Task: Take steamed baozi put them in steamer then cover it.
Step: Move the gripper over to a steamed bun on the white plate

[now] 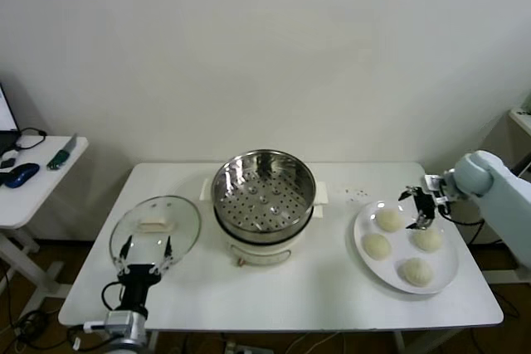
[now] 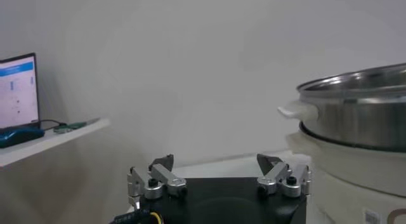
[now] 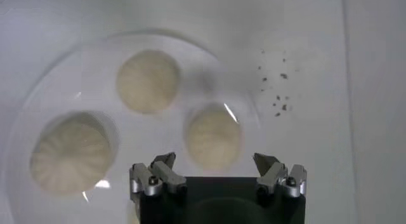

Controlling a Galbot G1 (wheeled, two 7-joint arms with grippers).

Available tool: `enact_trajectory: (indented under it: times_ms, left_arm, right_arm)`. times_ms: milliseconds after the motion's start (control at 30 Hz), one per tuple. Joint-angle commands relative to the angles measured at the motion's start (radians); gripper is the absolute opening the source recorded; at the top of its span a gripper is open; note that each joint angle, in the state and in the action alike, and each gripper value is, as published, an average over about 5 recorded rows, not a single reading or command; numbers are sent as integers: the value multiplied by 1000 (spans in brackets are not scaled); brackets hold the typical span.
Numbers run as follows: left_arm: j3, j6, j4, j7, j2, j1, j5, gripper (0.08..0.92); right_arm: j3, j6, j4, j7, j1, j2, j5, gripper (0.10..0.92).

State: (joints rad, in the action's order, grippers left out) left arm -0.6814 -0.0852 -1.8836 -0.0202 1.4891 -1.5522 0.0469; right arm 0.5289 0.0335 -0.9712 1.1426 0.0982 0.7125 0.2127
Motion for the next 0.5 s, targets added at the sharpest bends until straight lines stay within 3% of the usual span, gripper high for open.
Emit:
enact_trajectory:
  times_ms: [33,500]
  left_arm:
    - [-5,0,7,0,-2,0,-1,823]
    - [-14,0,17,0,-2,7,-7,823]
  right_arm:
    - [244,7,197,51,-189,129,26,823]
    - [146,82,349,2,-125,260,150,823]
